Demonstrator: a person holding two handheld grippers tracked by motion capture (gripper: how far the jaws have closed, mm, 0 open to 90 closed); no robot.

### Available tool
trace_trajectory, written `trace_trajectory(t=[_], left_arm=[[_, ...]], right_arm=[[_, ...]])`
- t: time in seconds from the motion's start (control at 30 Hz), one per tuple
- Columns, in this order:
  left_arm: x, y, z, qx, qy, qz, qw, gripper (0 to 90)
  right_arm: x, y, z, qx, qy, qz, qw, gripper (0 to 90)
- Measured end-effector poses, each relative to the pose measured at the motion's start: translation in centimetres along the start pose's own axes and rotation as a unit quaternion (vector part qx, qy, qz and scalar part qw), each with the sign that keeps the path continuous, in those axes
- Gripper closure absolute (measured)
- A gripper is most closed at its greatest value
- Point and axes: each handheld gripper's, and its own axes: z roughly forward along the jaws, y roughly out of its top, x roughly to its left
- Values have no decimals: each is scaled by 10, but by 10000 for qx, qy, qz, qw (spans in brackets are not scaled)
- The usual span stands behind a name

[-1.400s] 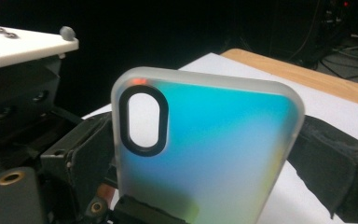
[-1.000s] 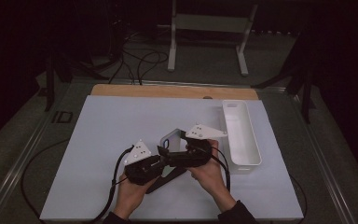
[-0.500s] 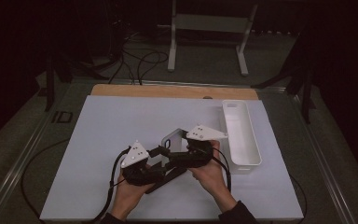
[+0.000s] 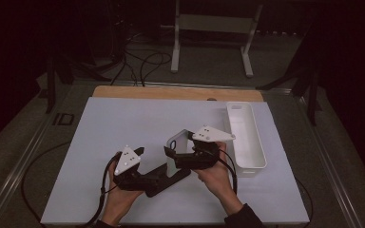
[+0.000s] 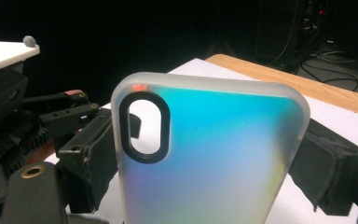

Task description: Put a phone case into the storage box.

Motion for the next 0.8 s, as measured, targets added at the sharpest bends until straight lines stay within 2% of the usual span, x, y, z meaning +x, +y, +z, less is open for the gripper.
trace_trajectory(t=[0.3,0.37,0.57,0.8], left_arm=[[14,-12,-11,148,250,90,9995,0],[17,-15,-13,156,221,62,9996,0],[28,-24,-21,117,377,26,9992,0],[37,-33,-30,156,461,20,9988,0]], right_arm=[[-2,1,0,11,-14,-20,10000,164],[-3,2,0,16,-10,-27,10000,164],[-6,3,-2,-5,-69,-35,10000,164],[-8,6,-3,-8,-119,-45,9999,164]])
